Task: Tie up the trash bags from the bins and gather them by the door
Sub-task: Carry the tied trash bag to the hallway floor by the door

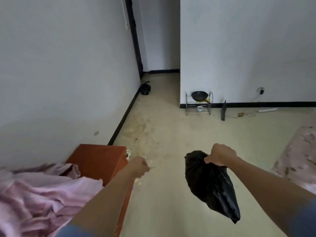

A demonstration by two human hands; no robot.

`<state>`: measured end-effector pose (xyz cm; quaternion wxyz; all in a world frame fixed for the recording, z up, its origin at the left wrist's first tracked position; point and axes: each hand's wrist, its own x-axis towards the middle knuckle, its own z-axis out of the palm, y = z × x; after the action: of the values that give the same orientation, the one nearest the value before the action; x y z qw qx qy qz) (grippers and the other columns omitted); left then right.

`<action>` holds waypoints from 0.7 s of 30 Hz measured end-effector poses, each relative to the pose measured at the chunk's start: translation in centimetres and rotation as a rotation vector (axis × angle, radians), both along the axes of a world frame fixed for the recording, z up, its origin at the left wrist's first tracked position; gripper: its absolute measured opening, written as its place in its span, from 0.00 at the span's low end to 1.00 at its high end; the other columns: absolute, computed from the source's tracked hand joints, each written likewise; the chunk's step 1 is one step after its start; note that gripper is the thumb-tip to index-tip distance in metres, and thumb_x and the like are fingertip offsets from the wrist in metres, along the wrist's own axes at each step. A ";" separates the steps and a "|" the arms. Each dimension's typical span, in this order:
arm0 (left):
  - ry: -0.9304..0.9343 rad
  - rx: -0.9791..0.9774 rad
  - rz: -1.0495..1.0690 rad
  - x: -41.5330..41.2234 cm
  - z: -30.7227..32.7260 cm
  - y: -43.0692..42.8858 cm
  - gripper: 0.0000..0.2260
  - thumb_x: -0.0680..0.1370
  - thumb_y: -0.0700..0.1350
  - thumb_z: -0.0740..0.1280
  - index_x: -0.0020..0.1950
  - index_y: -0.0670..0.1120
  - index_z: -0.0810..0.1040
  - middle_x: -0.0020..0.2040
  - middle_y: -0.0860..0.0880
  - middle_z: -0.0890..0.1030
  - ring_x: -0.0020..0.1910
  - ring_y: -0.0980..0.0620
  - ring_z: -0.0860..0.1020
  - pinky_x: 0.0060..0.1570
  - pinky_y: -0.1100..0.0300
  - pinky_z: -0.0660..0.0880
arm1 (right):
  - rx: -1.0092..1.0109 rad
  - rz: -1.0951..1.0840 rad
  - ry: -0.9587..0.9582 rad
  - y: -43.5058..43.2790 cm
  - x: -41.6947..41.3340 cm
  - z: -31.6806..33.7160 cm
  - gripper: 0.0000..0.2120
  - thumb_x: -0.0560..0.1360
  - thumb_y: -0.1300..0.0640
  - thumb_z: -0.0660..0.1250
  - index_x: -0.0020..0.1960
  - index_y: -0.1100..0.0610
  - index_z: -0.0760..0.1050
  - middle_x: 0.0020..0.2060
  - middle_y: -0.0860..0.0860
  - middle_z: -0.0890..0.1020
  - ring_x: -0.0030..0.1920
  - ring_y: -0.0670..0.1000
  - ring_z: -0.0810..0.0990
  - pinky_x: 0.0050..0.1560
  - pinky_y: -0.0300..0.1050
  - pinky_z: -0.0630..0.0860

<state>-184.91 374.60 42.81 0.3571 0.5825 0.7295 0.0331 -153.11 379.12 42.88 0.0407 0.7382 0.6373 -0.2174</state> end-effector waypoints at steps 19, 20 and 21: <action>-0.125 -0.030 0.212 0.8 -0.7 52.6 0.04 0.78 0.42 0.65 0.49 0.41 0.75 0.44 0.43 0.77 0.32 0.52 0.73 0.31 0.64 0.69 | -0.038 0.154 -0.046 57.2 0.6 -1.1 0.21 0.67 0.40 0.72 0.48 0.54 0.70 0.39 0.48 0.75 0.41 0.50 0.76 0.36 0.43 0.70; -0.113 -0.050 0.229 0.1 -0.8 54.9 0.03 0.78 0.41 0.64 0.47 0.42 0.74 0.44 0.42 0.76 0.31 0.52 0.71 0.30 0.64 0.68 | -0.027 0.165 -0.045 60.0 -0.1 -1.1 0.20 0.67 0.40 0.72 0.48 0.53 0.71 0.39 0.48 0.75 0.41 0.50 0.76 0.37 0.43 0.70; -0.100 -0.064 0.246 -0.8 -1.0 57.3 0.03 0.78 0.40 0.64 0.46 0.42 0.73 0.43 0.42 0.75 0.30 0.52 0.71 0.28 0.64 0.67 | -0.015 0.177 -0.047 62.8 -0.9 -1.2 0.20 0.67 0.40 0.72 0.47 0.53 0.71 0.40 0.48 0.76 0.41 0.51 0.77 0.37 0.44 0.71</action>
<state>-185.69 431.88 41.76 0.4047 0.4745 0.7773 0.0826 -153.97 441.95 41.65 0.0802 0.6836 0.6972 -0.2002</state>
